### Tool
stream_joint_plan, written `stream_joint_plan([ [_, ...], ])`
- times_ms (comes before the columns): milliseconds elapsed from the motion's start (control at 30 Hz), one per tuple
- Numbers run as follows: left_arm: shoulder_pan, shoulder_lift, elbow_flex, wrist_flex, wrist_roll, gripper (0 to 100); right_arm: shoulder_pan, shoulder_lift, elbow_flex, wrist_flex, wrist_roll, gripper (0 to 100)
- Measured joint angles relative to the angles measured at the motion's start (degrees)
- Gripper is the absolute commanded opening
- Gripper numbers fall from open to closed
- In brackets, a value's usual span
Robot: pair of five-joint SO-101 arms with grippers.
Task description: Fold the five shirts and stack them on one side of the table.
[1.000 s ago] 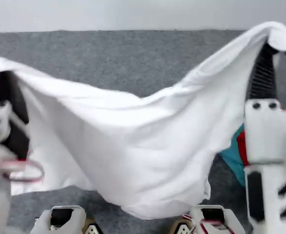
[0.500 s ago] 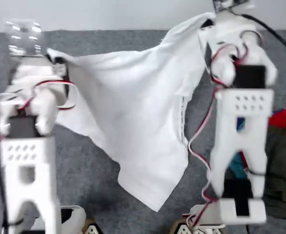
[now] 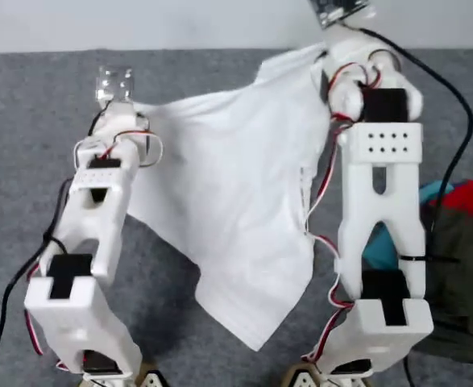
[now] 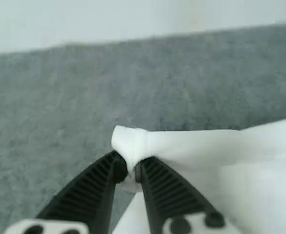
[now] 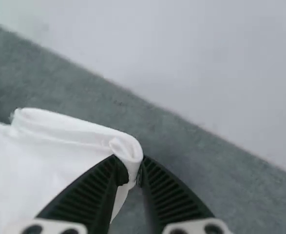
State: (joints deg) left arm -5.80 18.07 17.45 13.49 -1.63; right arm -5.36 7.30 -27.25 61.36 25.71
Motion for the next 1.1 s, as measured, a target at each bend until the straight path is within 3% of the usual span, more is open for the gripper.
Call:
stream_joint_plan([
  [400, -10.02, 0.44, -13.63, 27.16, -0.26, 1, -9.14, -11.78, 1.41, 38.51, 0.00, 1.0],
  [633, -11.34, 0.53, -16.97, 40.70, -0.35, 1, -12.84, -24.26, 21.27, 38.95, -0.09, 1.0],
  [833, -11.16, 0.53, -17.05, 46.33, -0.35, 1, -18.46, -37.36, 36.31, 38.95, 2.02, 1.0],
  [967, -9.76, 0.53, -17.05, 49.41, -0.35, 1, -17.14, -42.11, 41.93, 38.77, 2.29, 1.7],
  [1100, -6.95, 0.53, -17.05, 51.25, -0.26, 1, -13.89, -42.20, 45.54, 36.48, -1.14, 14.9],
])
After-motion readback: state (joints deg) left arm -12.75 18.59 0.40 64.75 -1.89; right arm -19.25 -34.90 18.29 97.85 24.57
